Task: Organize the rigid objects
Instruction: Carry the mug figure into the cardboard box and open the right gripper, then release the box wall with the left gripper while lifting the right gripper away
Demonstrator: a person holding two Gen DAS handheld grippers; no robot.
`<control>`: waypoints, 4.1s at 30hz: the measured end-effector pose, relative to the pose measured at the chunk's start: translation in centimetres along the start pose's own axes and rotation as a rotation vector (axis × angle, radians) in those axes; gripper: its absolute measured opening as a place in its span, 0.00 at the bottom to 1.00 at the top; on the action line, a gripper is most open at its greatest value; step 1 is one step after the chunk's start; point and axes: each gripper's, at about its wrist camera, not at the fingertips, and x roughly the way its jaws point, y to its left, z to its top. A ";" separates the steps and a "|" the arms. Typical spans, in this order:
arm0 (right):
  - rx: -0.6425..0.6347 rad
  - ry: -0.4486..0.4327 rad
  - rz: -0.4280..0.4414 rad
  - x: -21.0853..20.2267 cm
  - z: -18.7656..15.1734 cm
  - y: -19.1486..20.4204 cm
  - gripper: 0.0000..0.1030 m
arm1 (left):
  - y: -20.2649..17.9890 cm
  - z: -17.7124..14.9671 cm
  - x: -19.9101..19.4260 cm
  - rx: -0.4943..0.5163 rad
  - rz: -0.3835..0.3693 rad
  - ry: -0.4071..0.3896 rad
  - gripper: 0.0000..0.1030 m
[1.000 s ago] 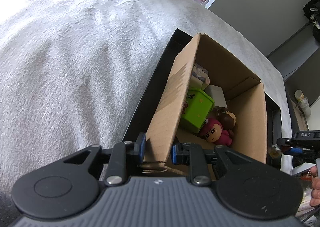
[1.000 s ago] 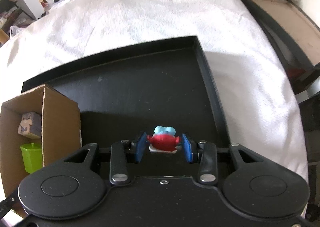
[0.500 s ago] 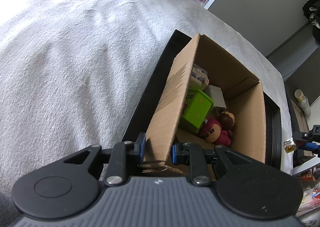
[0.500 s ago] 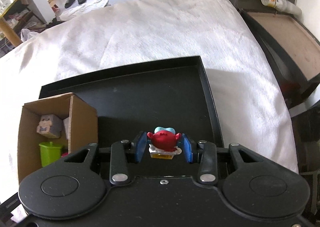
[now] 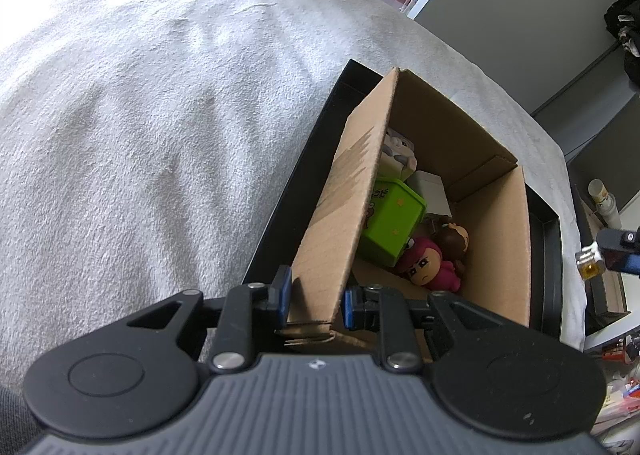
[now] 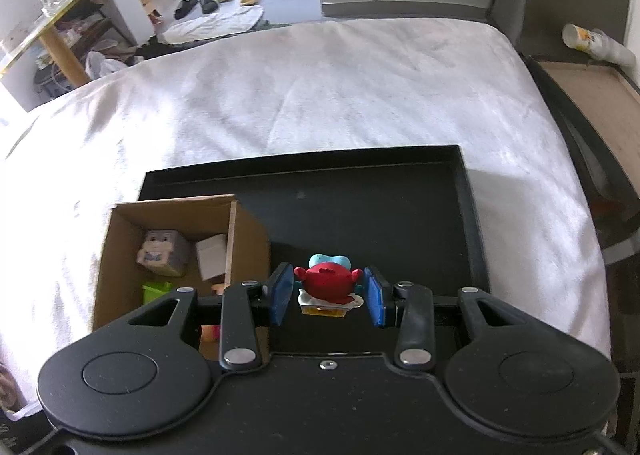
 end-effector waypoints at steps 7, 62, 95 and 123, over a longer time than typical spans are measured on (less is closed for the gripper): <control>-0.036 -0.012 0.040 -0.5 0.4 2.6 0.38 | 0.0 0.0 0.0 -0.003 -0.005 0.002 0.23; -0.151 0.116 0.077 9.5 -0.8 14.9 0.40 | 1.6 0.1 0.4 -0.015 -0.089 0.019 0.23; -0.034 -0.059 0.226 -3.0 -3.7 5.8 0.79 | -2.5 0.7 -6.3 0.087 -0.007 -0.040 0.28; 0.039 -0.277 0.171 -13.3 -10.0 -2.0 1.00 | -10.5 -2.2 -17.8 0.331 0.001 -0.080 0.90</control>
